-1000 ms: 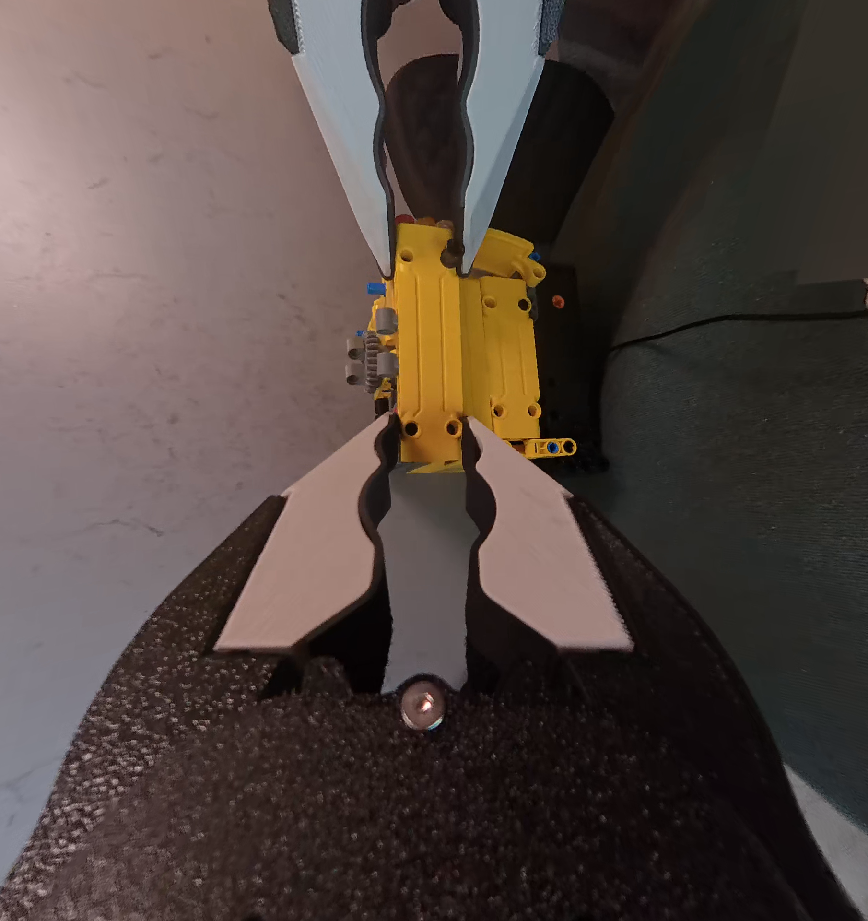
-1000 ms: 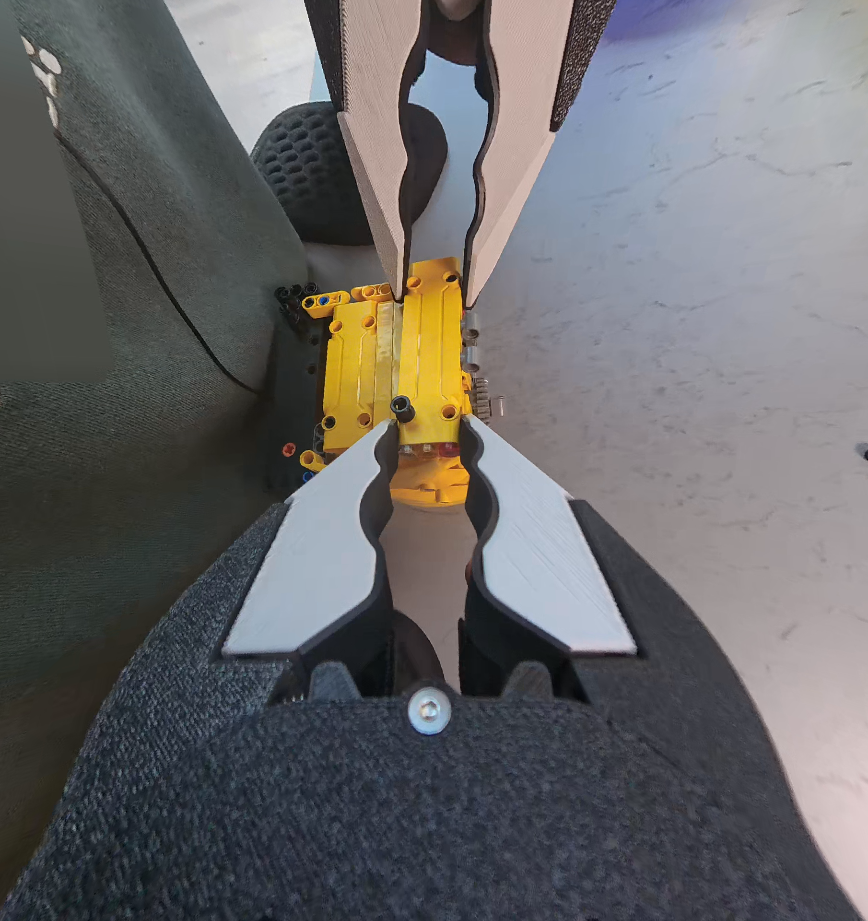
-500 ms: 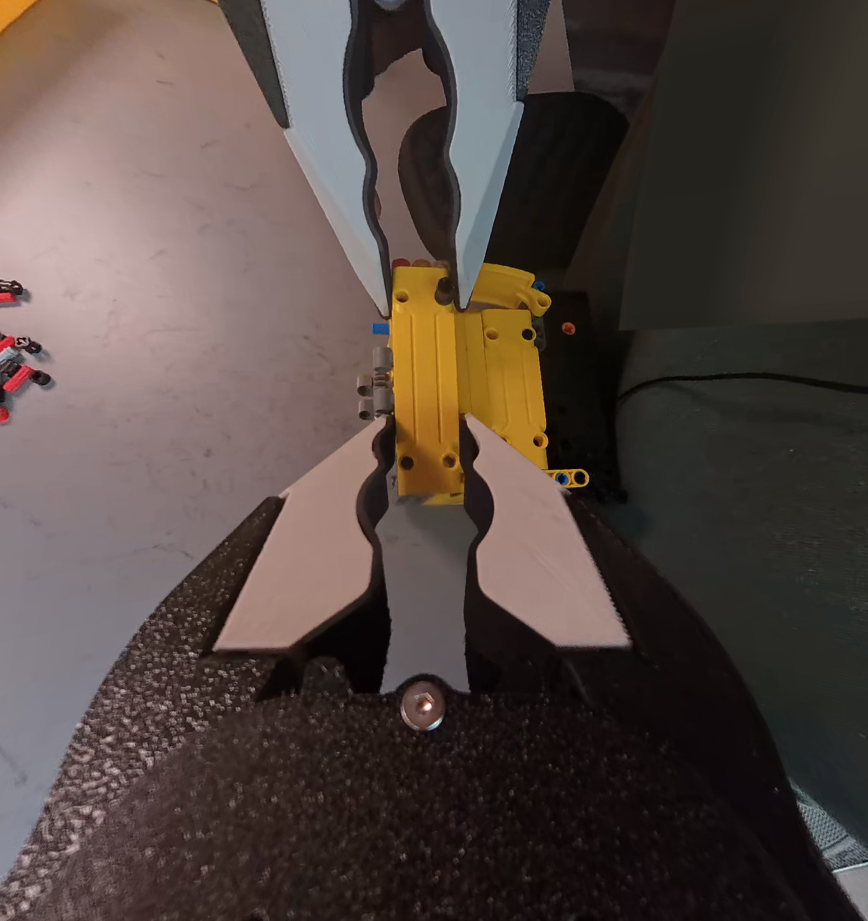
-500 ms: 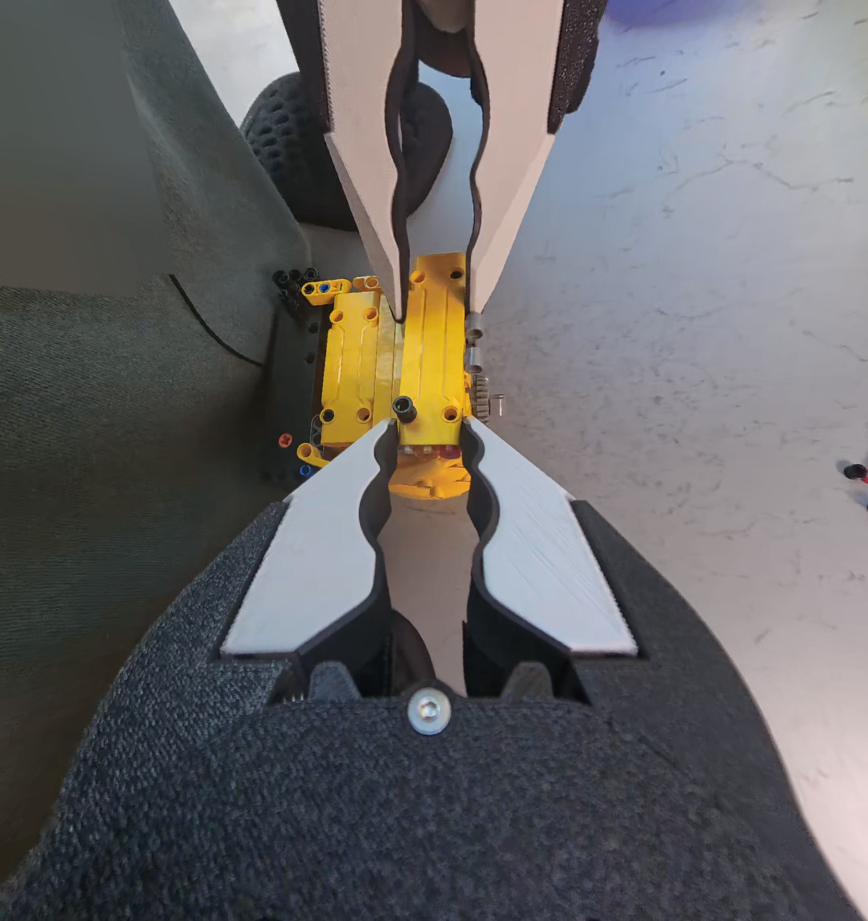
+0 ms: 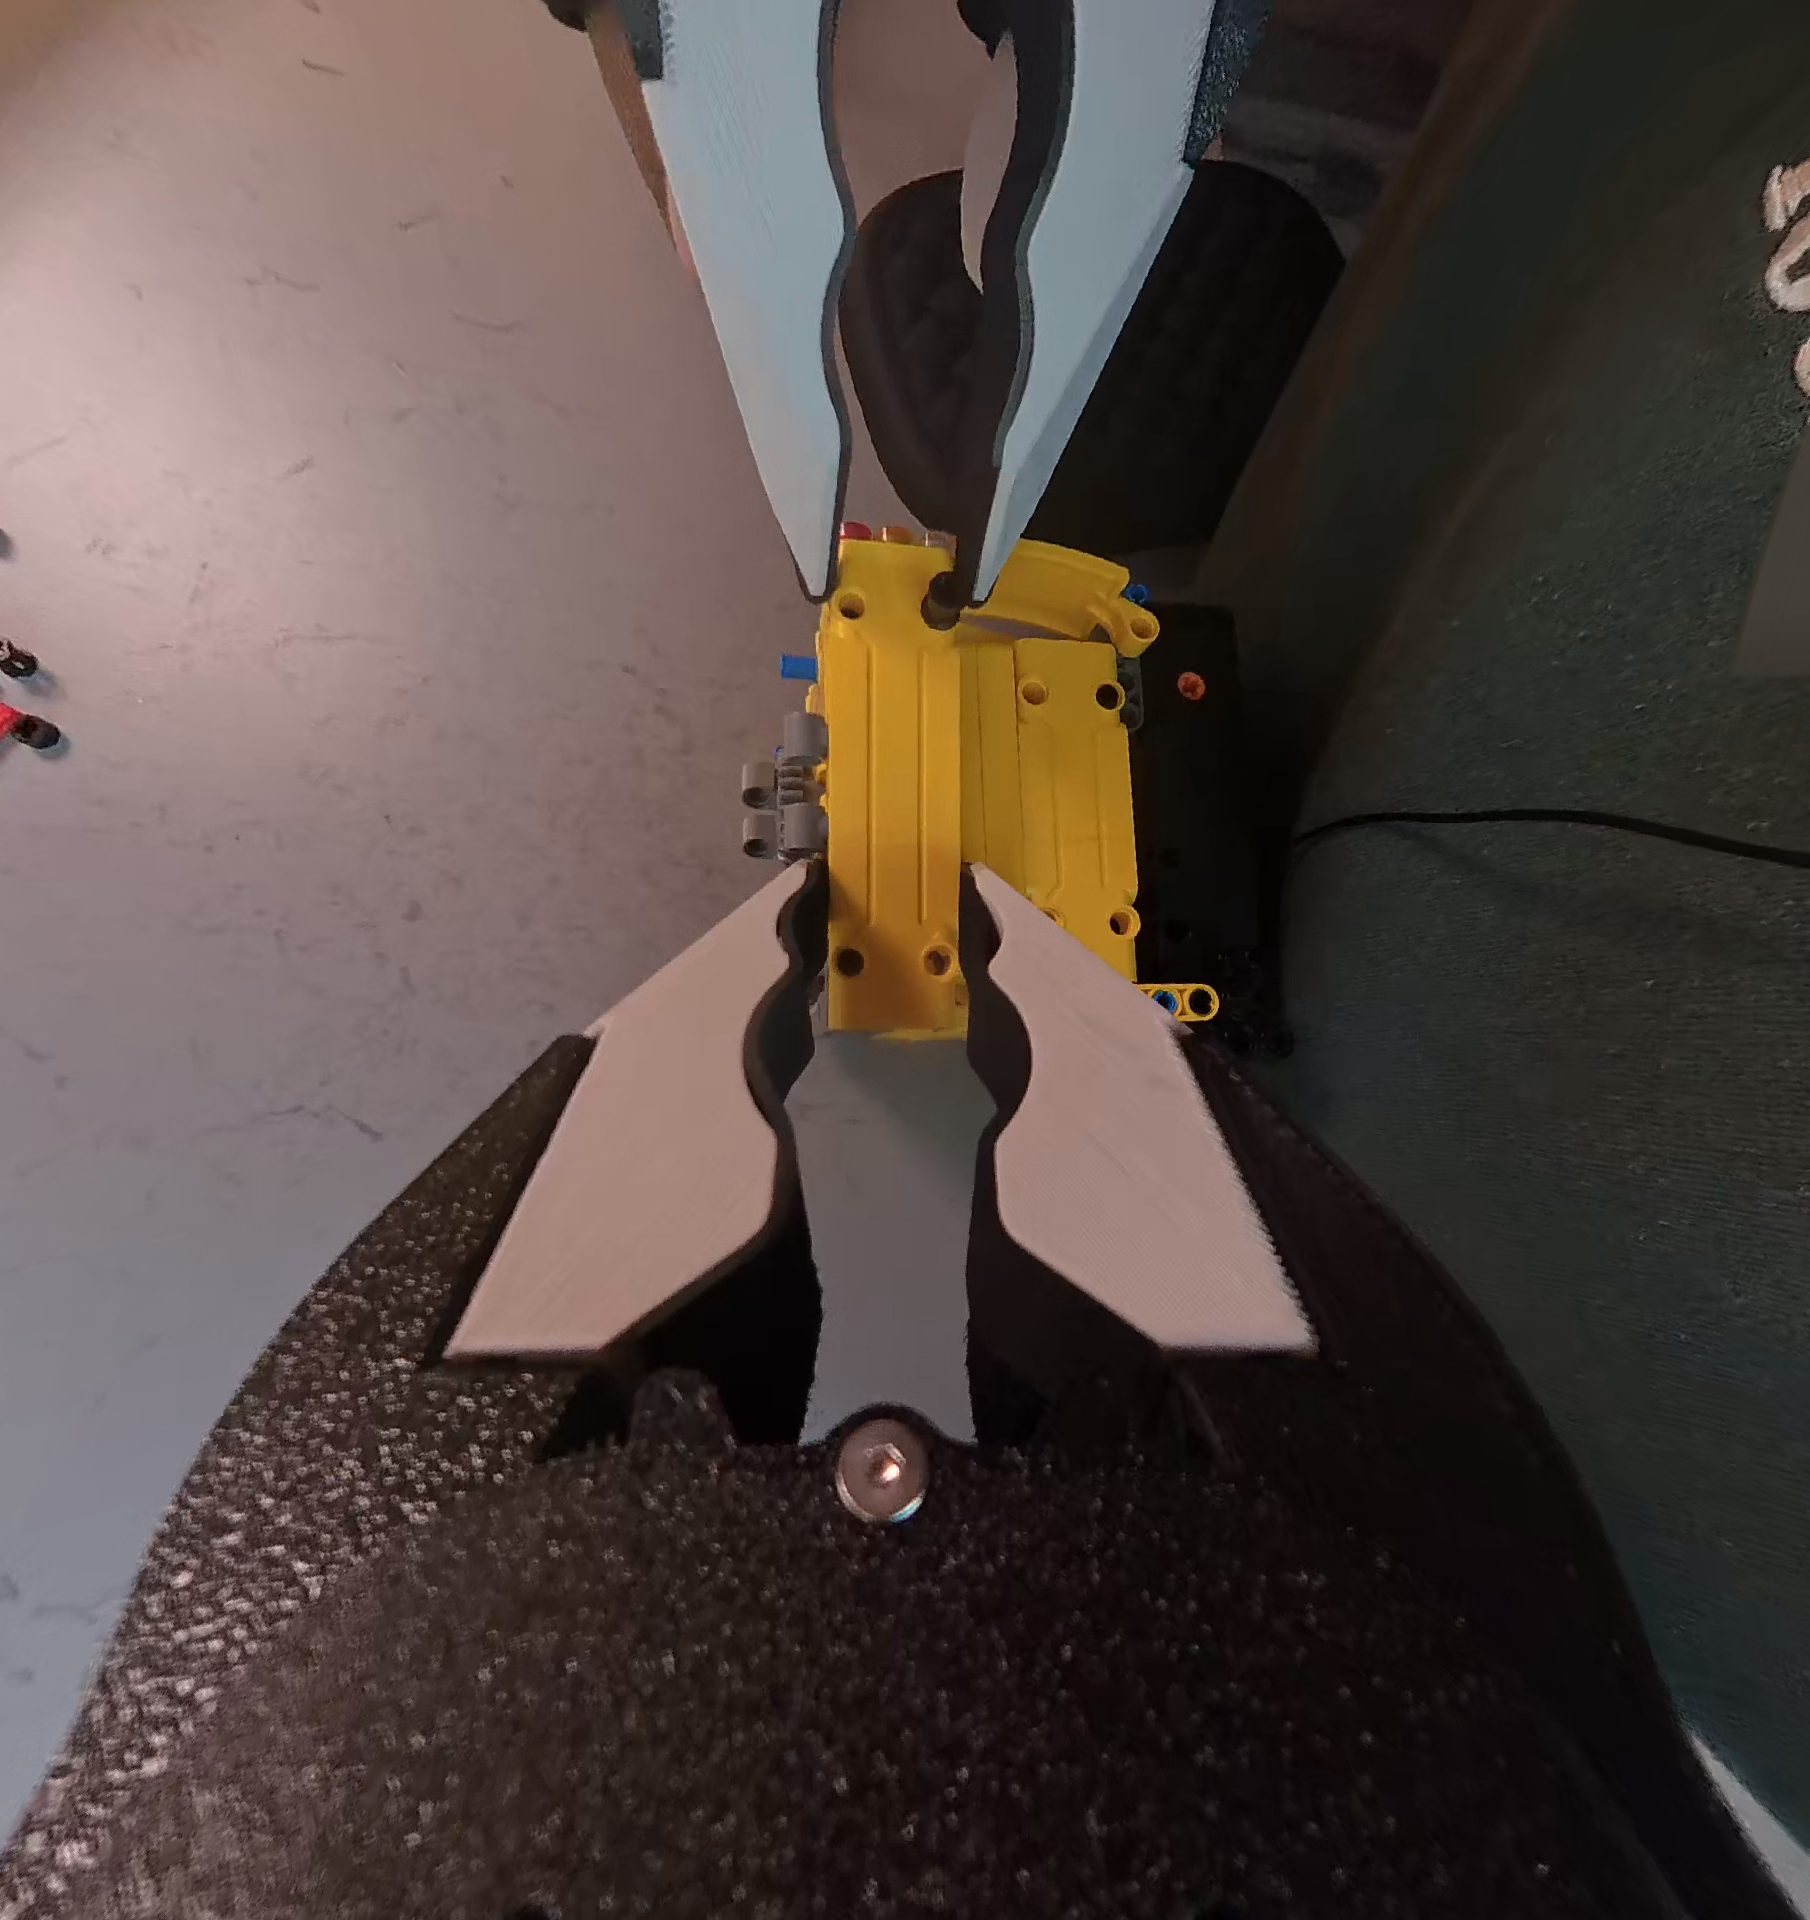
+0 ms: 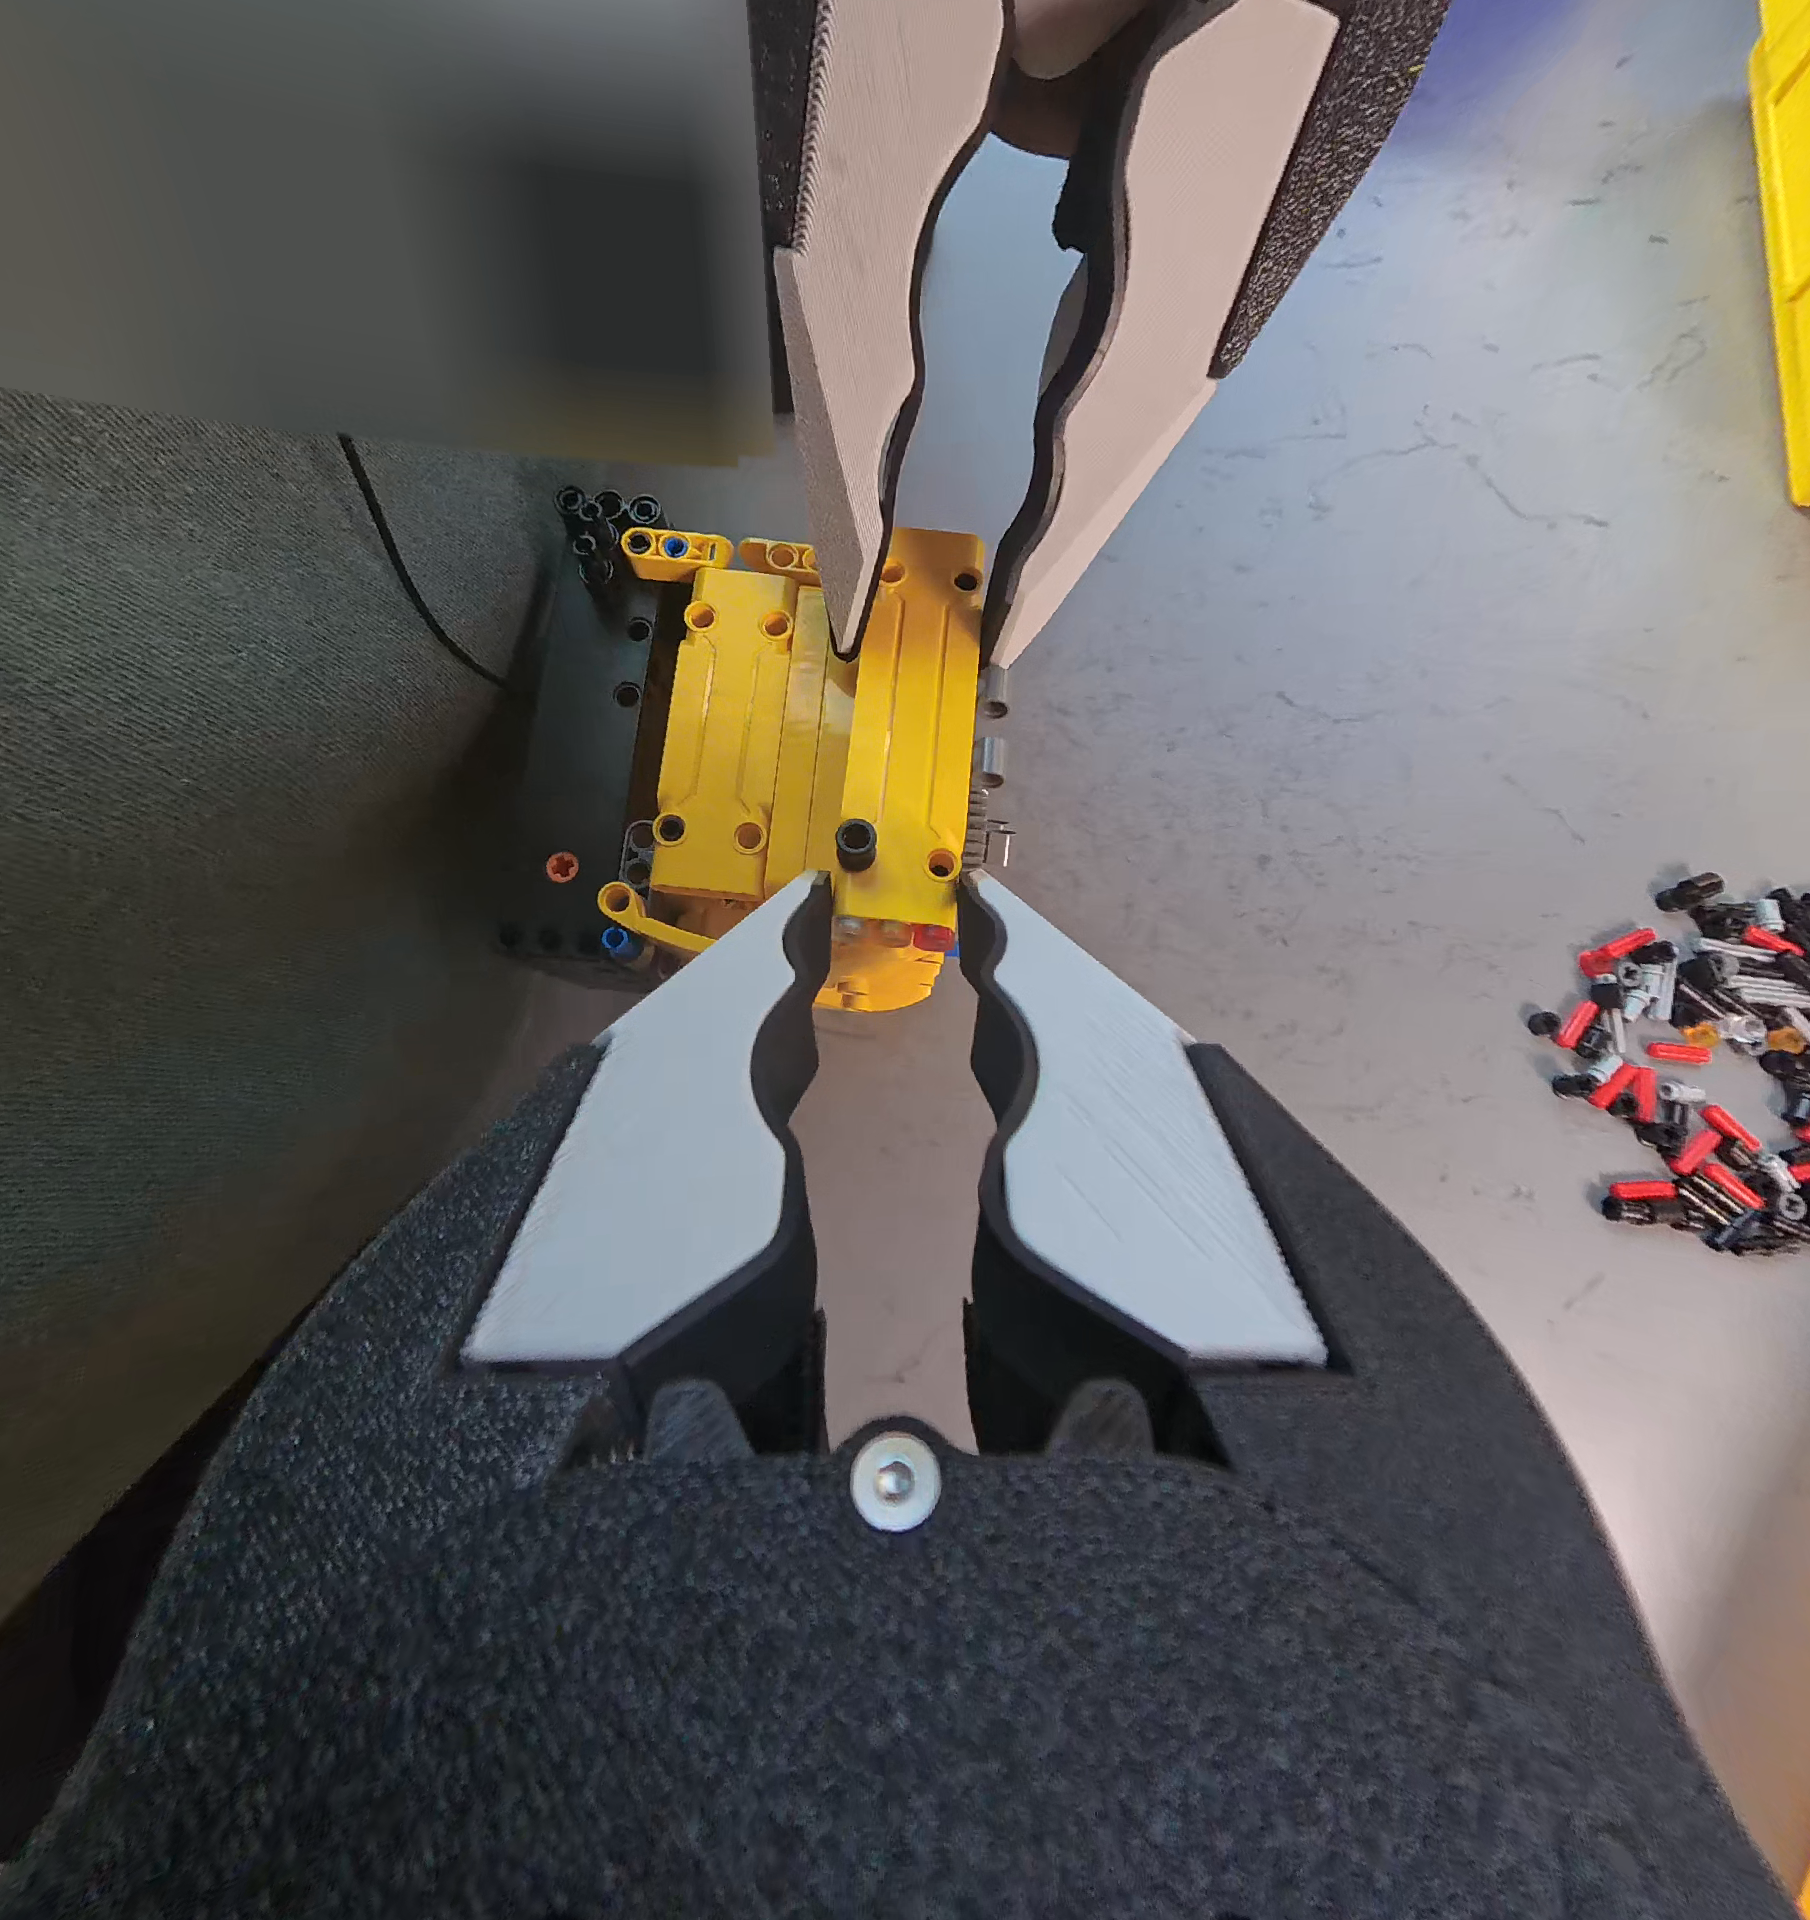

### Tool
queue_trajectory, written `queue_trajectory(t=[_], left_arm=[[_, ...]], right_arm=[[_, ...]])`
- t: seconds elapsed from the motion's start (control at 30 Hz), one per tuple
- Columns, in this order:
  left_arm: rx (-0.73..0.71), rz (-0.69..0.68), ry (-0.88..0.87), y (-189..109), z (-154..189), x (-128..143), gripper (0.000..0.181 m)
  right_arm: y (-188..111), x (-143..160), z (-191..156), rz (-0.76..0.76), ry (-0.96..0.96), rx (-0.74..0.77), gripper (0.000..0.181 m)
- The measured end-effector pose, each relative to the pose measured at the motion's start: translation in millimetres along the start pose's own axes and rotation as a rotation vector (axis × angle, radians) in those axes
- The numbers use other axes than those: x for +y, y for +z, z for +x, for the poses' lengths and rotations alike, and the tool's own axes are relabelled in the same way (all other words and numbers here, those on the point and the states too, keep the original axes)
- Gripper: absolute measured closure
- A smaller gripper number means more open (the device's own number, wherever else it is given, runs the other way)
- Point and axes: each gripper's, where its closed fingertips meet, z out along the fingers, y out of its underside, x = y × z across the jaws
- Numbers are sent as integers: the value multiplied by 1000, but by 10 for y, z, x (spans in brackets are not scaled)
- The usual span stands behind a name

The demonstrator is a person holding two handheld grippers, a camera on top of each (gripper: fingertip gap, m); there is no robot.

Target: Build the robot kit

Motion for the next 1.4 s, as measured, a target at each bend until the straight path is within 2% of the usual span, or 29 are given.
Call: queue_trajectory(t=[0.73, 0.97, 1.17, 1.3, 1.4], left_arm=[[69, -47, -56, 18, 39, 15, 157], [111, -68, -58, 17, 82, 59, 157], [146, -73, -78, 20, 91, 60, 156], [148, -45, -83, 19, 96, 49, 156], [133, -29, -75, 13, 90, 48, 156]], right_arm=[[47, -5, -86, 3, 136, -79, 159], [128, 18, -122, 14, 137, -44, 159], [118, 26, -125, 62, 230, -68, 158], [74, -28, -128, 101, 181, -32, 150], [77, -26, -88, 87, 153, 10, 158]])
